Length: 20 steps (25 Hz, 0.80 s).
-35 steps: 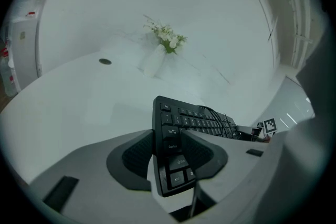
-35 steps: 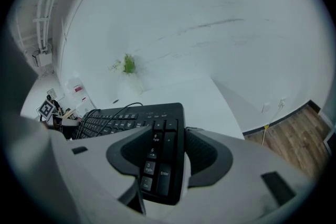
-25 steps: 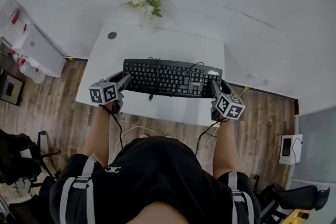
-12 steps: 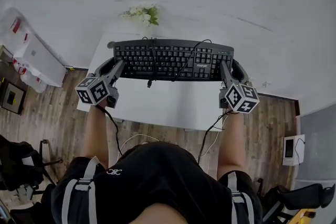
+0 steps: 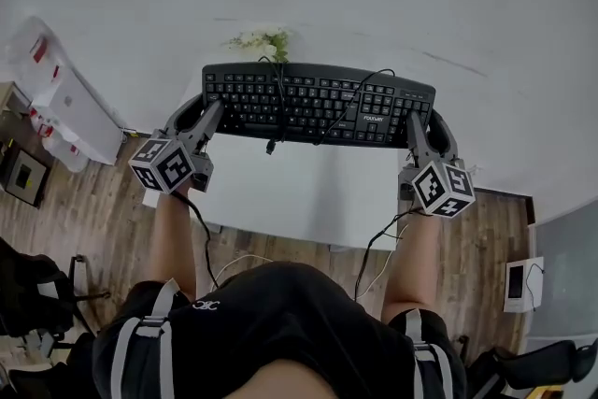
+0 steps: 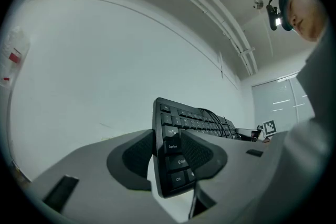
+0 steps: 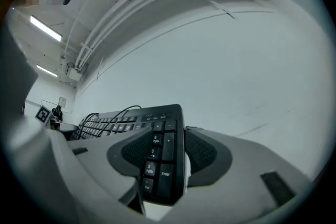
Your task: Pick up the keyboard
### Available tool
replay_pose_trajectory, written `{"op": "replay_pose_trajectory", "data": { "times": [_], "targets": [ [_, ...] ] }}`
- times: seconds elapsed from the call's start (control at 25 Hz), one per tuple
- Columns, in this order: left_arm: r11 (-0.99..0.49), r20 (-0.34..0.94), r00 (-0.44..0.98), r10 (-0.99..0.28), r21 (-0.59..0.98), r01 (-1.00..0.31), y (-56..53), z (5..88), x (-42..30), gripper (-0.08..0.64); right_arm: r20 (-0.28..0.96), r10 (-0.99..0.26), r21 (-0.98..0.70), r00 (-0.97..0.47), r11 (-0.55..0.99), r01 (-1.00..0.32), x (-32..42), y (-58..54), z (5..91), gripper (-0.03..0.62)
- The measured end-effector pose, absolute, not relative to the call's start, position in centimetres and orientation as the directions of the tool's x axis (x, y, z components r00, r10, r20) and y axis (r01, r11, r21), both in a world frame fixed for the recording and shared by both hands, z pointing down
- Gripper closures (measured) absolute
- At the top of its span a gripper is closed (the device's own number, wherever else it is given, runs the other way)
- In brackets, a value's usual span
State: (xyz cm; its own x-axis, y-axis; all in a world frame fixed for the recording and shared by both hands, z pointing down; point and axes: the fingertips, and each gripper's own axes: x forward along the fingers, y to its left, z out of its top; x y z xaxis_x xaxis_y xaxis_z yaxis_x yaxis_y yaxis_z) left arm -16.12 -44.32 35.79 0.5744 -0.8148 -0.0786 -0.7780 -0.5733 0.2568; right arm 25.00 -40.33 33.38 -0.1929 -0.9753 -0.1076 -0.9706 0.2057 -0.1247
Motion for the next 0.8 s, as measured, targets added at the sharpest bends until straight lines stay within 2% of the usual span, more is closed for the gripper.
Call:
{"op": "replay_pose_trajectory", "data": {
  "times": [0.8],
  "targets": [
    [-0.594,-0.097,0.589,-0.802,0.239,-0.768,-44.1,34.3,-16.3,0.388,-0.092,-0.979,-0.181,-0.180,0.194,-0.964,25.0,-40.2,33.7,0.393]
  ]
}}
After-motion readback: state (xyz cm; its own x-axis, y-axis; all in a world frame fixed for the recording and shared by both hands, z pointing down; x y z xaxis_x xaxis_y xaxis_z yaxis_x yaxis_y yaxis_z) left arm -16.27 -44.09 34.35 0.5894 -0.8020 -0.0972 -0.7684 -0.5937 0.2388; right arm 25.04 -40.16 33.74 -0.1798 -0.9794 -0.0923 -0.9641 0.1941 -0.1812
